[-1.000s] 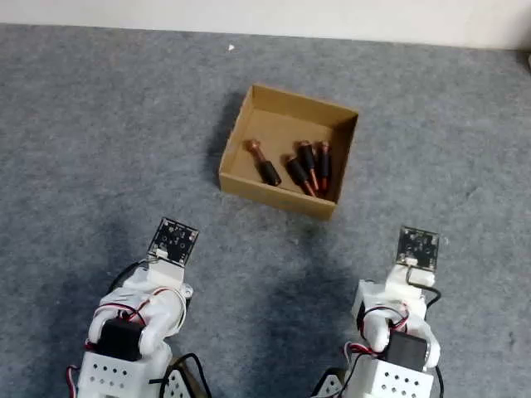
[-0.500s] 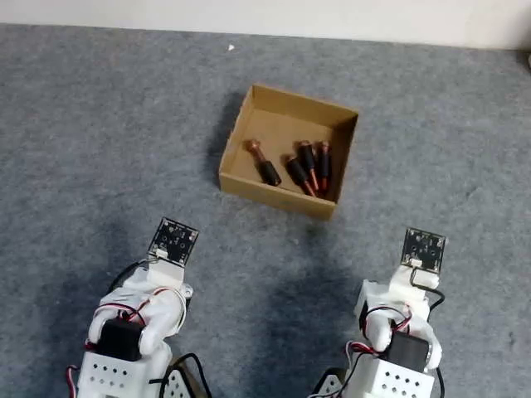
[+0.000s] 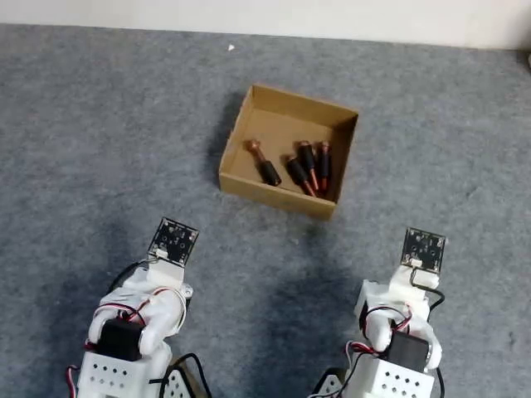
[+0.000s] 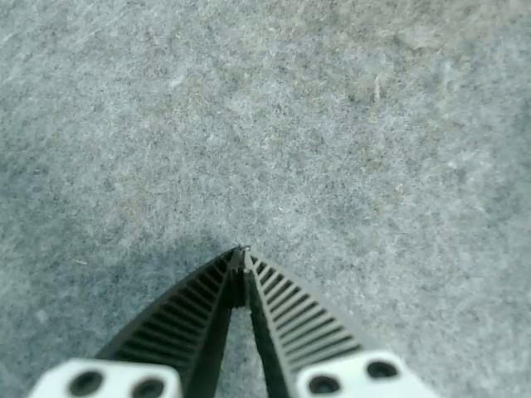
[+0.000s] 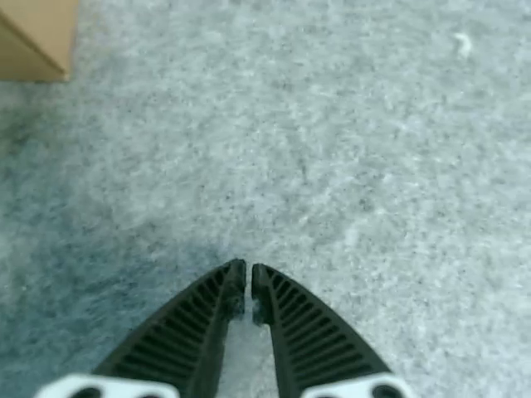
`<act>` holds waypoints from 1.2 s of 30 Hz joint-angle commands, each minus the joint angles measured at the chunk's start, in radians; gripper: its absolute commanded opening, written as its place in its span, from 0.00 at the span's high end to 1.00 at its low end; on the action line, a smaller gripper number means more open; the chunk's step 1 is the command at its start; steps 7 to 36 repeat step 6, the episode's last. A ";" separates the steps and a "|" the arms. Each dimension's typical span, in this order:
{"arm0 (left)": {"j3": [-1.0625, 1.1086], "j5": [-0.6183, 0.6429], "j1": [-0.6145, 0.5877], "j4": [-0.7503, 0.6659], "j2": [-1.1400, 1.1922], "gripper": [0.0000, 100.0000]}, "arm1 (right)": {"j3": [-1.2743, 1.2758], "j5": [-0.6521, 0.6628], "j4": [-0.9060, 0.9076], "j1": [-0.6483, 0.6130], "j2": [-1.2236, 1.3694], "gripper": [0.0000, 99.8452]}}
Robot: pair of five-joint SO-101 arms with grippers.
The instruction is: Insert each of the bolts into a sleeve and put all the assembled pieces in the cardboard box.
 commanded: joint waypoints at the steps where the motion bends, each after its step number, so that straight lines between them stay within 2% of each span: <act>1: 0.019 -0.011 -0.013 0.005 -0.002 0.99 | 0.134 -0.005 0.007 0.013 -0.013 1.00; 36: 0.019 -0.011 -0.013 0.005 -0.002 0.99 | 0.134 -0.005 0.007 0.013 -0.013 1.00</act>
